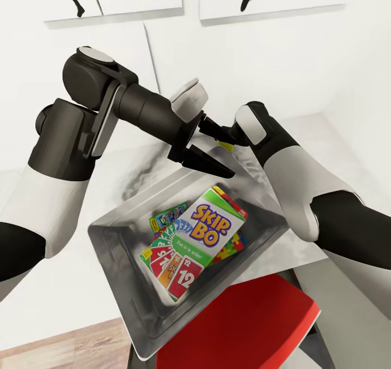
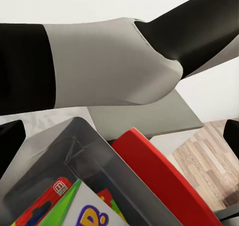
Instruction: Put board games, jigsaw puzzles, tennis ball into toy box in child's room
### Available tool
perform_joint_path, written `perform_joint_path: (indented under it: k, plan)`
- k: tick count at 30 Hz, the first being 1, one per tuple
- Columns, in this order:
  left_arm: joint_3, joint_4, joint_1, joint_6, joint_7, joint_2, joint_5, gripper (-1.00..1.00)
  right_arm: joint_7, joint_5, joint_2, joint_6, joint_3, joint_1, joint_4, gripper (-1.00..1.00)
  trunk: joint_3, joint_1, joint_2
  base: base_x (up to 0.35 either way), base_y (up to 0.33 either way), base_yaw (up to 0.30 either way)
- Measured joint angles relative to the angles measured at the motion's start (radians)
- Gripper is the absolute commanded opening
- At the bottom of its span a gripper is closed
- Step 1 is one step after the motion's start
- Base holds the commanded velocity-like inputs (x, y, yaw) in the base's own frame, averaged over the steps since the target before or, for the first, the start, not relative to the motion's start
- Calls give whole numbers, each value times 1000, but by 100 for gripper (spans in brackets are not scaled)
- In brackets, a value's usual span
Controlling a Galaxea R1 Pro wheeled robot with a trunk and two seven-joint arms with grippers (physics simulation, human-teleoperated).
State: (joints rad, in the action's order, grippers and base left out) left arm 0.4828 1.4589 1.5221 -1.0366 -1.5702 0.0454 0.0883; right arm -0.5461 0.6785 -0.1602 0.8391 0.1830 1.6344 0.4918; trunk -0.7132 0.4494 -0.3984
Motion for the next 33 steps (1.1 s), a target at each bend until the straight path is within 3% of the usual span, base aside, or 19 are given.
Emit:
perform_joint_path:
  k: [33]
  plan:
    - [2,0,0,0,0,0,0,100,3,1,2,0,0,0,0,100,-18,0,0,0,0,0]
